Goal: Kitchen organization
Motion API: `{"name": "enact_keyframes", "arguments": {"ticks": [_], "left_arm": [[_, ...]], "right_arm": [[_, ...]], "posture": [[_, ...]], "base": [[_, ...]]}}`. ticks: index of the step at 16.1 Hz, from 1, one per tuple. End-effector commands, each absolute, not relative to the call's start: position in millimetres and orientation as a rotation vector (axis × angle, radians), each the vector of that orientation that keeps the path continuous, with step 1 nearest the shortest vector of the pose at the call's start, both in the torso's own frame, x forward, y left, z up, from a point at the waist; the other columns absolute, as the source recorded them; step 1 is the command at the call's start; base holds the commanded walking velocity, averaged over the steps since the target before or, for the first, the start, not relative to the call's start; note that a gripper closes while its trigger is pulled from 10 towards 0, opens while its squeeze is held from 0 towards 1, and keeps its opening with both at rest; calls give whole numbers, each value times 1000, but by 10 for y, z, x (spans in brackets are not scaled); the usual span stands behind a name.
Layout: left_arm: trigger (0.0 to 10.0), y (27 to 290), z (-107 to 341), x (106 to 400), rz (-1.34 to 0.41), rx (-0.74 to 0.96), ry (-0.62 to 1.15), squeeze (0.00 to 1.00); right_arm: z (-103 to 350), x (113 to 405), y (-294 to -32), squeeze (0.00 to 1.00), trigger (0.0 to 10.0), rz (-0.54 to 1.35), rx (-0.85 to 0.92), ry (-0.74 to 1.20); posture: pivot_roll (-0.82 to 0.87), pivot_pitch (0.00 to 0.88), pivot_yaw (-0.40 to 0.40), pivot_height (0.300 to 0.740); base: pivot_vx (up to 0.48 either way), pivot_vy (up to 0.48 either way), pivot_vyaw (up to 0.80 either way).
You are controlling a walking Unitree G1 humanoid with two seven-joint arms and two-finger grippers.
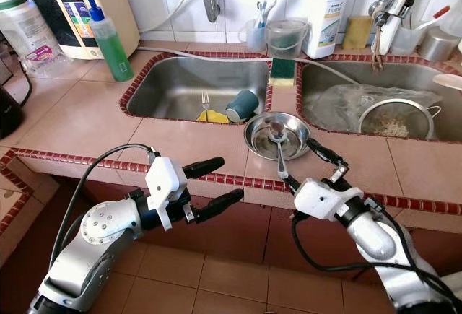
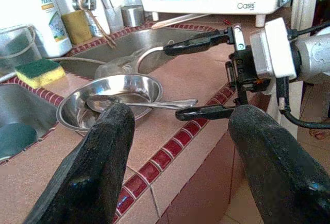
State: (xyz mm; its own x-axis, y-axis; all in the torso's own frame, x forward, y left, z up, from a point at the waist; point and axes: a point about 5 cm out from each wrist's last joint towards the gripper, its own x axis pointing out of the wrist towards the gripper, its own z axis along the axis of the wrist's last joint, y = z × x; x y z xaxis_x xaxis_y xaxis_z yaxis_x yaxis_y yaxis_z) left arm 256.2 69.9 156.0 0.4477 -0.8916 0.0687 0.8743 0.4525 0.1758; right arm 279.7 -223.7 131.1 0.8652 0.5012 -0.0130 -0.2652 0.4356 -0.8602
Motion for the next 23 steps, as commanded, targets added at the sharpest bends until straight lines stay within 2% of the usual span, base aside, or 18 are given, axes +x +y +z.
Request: {"name": "enact_keyframes", "arguments": {"ticks": [1,2,16,23], "left_arm": [[10000,725,1584,2558,-1086,142,-167,0],[10000,734,1585,2557,-1079,141,-167,0],[10000,734,1617,2512,-1087,127,-163,0],[10000,741,1633,2520,-1080,126,-163,0]], "right_arm": [[1318,2809,-2205,0,7961,528,-1019,-274],[1324,2826,-2203,0,0,545,-1021,-277],[1328,2887,-2306,0,0,601,-1080,-254],[1311,2915,-2273,0,0,637,-1085,-251]], "posture": [[-245,77,101,740],[-235,80,94,740],[-223,97,88,740],[-219,95,86,740]], "base": [[0,0,0],[0,0,0],[0,0,0],[0,0,0]]}}
